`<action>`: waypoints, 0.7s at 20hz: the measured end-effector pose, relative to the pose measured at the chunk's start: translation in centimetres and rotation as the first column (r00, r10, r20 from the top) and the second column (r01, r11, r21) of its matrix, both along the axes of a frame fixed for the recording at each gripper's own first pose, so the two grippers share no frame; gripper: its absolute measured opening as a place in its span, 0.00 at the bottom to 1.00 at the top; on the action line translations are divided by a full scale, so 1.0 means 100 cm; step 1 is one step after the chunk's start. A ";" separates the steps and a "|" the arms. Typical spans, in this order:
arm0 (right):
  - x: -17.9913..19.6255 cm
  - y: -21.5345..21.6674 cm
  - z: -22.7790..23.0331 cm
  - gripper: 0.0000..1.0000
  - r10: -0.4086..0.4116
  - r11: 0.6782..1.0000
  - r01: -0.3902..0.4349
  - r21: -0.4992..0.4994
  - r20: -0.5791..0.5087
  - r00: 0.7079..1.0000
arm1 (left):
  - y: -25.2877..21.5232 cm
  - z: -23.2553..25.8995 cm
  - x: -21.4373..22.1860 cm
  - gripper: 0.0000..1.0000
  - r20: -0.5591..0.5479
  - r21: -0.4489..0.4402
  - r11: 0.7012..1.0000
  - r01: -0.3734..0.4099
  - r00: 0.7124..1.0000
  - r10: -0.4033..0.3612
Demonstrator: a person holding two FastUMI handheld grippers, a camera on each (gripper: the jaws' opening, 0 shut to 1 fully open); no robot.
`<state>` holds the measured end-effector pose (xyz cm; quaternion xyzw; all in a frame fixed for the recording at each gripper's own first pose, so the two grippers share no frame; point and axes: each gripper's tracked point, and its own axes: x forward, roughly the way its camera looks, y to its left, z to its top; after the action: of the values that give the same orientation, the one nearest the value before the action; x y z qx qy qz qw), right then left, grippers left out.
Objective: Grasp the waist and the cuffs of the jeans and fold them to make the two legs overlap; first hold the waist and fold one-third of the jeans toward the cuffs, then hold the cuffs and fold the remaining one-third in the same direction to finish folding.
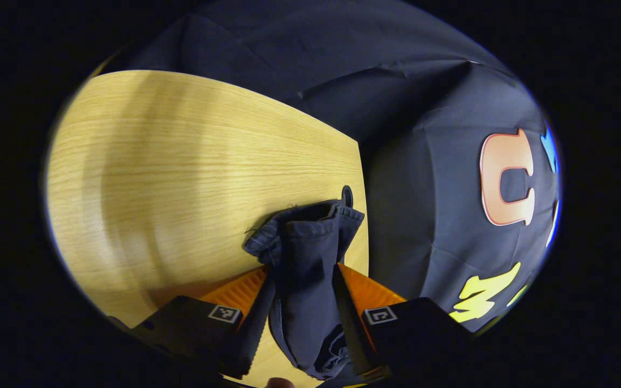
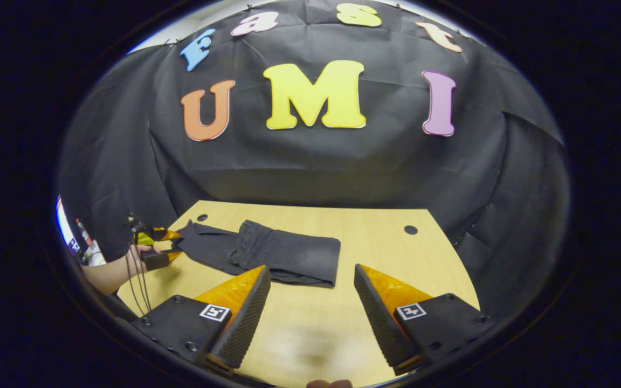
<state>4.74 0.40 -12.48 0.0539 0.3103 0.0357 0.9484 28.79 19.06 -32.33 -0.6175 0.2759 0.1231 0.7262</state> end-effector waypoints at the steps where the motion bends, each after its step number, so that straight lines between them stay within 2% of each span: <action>1: -0.001 -0.001 -0.001 0.93 -0.008 1.000 0.008 0.002 -0.002 1.000 | -0.003 -0.004 0.002 0.76 -0.003 0.003 1.000 0.004 1.000 -0.004; 2: -0.003 -0.003 -0.001 0.93 -0.013 1.000 0.013 0.001 -0.004 1.000 | -0.003 -0.007 0.003 0.54 -0.006 0.007 1.000 0.011 1.000 -0.010; 3: -0.005 -0.005 -0.001 0.93 -0.017 1.000 0.017 -0.004 -0.005 1.000 | -0.005 -0.011 0.002 0.37 -0.012 0.013 1.000 0.025 1.000 -0.025; 4: -0.007 -0.006 -0.002 0.93 -0.021 1.000 0.021 -0.006 -0.006 1.000 | -0.003 -0.013 0.001 0.39 -0.018 0.013 1.000 0.024 1.000 -0.023; 5: -0.009 -0.006 -0.002 0.96 -0.024 1.000 0.024 -0.009 -0.006 1.000 | -0.003 -0.011 0.003 0.22 -0.010 0.004 1.000 0.018 1.000 -0.018; 7: -0.012 -0.010 0.000 0.93 -0.037 0.999 0.037 -0.019 0.002 0.999 | -0.005 -0.008 0.003 0.17 0.009 0.013 1.000 0.022 1.000 -0.022; 8: -0.014 -0.011 0.000 0.96 -0.043 0.999 0.044 -0.027 0.008 0.999 | -0.005 -0.006 0.004 0.14 0.017 0.033 0.999 0.033 0.999 -0.033; 12: -0.024 -0.011 0.000 0.96 -0.045 0.999 0.046 -0.027 0.013 0.999 | -0.012 0.021 0.010 0.08 0.086 0.150 0.985 0.089 0.991 -0.103; 13: -0.025 -0.013 0.001 0.99 -0.050 0.998 0.050 -0.024 0.015 0.999 | -0.014 0.030 0.011 0.07 0.105 0.178 0.979 0.103 0.987 -0.123; 14: -0.026 -0.014 0.003 0.96 -0.054 0.998 0.055 -0.021 0.019 0.998 | -0.018 0.041 0.012 0.07 0.128 0.206 0.972 0.115 0.981 -0.144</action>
<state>2.16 -1.05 -12.22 0.0520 0.3002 0.0070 0.9524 30.01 17.25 -28.26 -0.5300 0.2496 0.0578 0.8083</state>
